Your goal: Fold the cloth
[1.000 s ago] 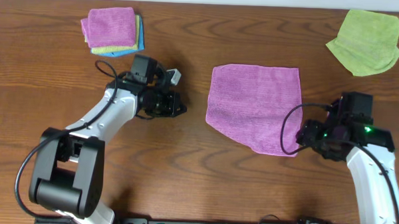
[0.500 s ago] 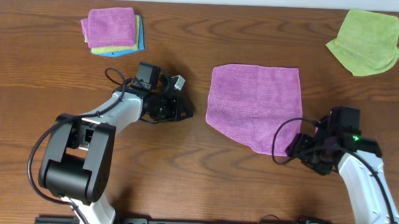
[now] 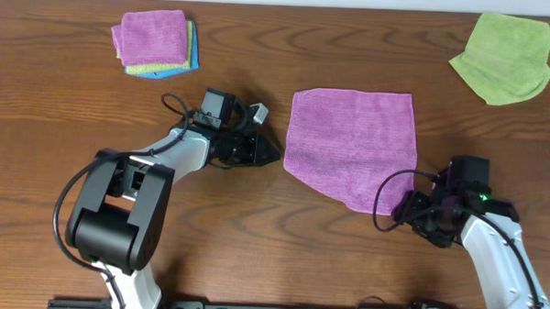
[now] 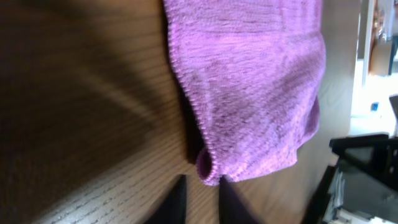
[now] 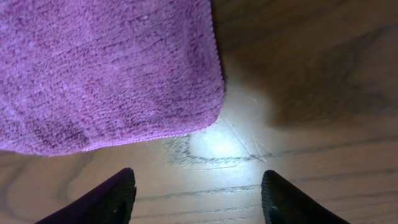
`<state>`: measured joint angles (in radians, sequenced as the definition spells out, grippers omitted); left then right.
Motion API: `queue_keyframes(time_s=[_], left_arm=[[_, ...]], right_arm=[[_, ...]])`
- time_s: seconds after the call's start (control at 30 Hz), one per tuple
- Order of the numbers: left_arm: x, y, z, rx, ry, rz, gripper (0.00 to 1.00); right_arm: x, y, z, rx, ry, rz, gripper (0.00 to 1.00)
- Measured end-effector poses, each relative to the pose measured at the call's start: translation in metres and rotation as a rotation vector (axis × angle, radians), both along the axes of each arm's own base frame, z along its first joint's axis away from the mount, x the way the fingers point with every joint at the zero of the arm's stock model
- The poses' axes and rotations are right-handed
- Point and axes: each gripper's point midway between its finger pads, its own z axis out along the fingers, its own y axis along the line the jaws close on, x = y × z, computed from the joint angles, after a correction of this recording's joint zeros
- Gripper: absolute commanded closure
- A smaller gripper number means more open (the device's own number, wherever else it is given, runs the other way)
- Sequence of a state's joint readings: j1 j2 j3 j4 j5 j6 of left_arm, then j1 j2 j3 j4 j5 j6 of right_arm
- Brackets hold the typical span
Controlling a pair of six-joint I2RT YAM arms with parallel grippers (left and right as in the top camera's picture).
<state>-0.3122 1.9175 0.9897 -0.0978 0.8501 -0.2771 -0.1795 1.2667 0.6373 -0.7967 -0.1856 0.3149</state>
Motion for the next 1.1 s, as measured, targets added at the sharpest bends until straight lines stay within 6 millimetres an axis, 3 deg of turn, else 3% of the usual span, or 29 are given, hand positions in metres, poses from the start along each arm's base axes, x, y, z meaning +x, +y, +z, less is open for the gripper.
queue_keyframes(time_s=[0.07, 0.2, 0.5, 0.77, 1.1], left_arm=[[-0.002, 0.000, -0.004, 0.000, 0.025, 0.007, 0.59], [-0.005, -0.001, -0.010, -0.011, 0.060, 0.006, 0.49], [-0.011, -0.007, -0.005, -0.063, 0.092, -0.014, 0.49], [0.005, -0.012, 0.003, -0.093, -0.002, -0.018, 0.49], [0.001, -0.020, -0.011, -0.135, 0.027, -0.047, 0.52]], right_arm=[[0.001, -0.002, 0.000, -0.003, -0.002, -0.005, 0.33], [0.001, -0.008, 0.000, -0.008, -0.005, -0.032, 0.32], [0.001, -0.011, 0.000, -0.012, -0.007, -0.041, 0.32], [0.001, -0.011, 0.000, -0.012, -0.007, -0.041, 0.33], [0.012, -0.013, 0.002, -0.024, -0.053, -0.041, 0.34]])
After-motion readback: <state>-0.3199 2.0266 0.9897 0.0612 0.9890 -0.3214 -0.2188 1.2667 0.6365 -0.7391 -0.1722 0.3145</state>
